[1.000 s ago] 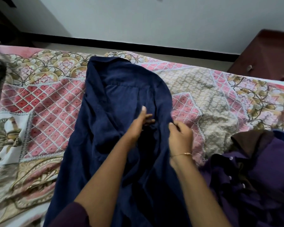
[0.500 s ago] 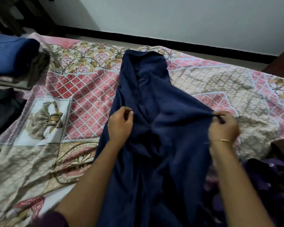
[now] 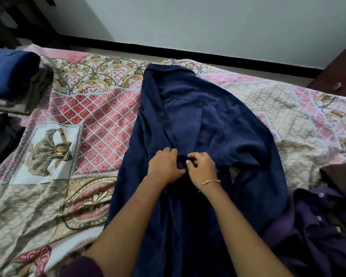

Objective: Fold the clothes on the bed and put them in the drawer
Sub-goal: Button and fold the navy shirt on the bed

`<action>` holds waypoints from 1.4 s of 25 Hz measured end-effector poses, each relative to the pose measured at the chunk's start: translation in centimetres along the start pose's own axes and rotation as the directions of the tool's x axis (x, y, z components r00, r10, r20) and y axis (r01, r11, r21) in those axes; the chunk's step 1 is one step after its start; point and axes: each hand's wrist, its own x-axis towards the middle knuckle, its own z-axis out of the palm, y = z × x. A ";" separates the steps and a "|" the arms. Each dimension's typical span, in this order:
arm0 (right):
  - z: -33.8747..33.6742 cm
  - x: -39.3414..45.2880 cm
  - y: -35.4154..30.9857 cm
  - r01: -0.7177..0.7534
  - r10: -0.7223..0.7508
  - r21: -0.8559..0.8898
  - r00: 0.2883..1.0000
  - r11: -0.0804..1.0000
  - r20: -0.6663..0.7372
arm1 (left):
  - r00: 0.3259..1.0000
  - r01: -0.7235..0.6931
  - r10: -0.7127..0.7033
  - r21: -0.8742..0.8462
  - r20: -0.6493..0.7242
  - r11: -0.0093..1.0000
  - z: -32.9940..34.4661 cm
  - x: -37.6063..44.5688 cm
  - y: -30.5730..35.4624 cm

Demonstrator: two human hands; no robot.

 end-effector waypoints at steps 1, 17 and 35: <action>1.0 0.0 0.2 -0.026 0.030 -0.065 0.998 0.998 0.062 | 0.996 -0.032 0.027 0.058 0.080 0.998 -0.1 0.2 -0.1; -7.3 4.2 4.4 -0.287 0.444 0.614 0.889 0.735 -0.116 | 0.958 -0.103 0.039 -0.212 -0.285 0.972 -1.4 7.0 -0.3; -4.6 7.8 1.1 -0.243 0.163 0.698 0.970 0.674 0.180 | 0.852 0.136 -0.251 -0.271 -0.458 0.953 -5.0 16.8 -5.8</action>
